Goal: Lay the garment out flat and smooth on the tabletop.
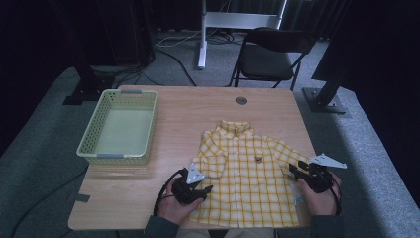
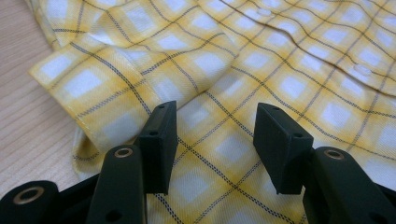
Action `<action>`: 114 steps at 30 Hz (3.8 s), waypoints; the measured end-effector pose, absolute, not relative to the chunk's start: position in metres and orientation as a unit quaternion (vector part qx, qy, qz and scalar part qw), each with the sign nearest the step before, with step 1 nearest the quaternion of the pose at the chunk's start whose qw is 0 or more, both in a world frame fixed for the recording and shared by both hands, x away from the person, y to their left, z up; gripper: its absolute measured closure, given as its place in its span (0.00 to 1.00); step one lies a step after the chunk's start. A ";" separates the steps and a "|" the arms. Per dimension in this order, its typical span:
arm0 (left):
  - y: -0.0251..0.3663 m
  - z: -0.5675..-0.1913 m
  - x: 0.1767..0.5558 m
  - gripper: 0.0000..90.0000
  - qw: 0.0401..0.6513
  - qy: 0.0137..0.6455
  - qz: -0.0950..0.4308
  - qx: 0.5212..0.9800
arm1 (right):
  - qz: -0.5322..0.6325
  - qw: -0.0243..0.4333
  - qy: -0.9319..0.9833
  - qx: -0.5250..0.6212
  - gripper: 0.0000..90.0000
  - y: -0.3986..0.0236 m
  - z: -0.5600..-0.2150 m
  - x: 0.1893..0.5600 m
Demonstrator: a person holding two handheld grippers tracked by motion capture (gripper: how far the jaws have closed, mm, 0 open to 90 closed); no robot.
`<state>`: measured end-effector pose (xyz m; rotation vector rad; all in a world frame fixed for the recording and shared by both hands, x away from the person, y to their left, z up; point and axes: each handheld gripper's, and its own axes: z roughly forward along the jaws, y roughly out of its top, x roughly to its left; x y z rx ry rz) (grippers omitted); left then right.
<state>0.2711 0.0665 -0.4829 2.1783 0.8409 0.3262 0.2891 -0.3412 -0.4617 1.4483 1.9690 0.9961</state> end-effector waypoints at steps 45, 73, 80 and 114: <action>0.083 -0.463 0.352 0.56 0.355 0.395 0.124 0.838 | 0.352 0.222 0.768 0.487 0.50 -0.304 -0.488 0.307; 0.079 -0.466 0.340 0.89 0.359 0.375 0.135 0.844 | 0.351 0.223 0.766 0.490 0.49 -0.304 -0.488 0.306; 0.084 -0.462 0.332 0.93 0.373 0.373 0.133 0.839 | 0.351 0.223 0.765 0.491 0.48 -0.304 -0.488 0.306; 0.124 -0.465 0.305 0.93 0.381 0.416 0.147 0.812 | 0.351 0.222 0.765 0.493 0.46 -0.304 -0.488 0.305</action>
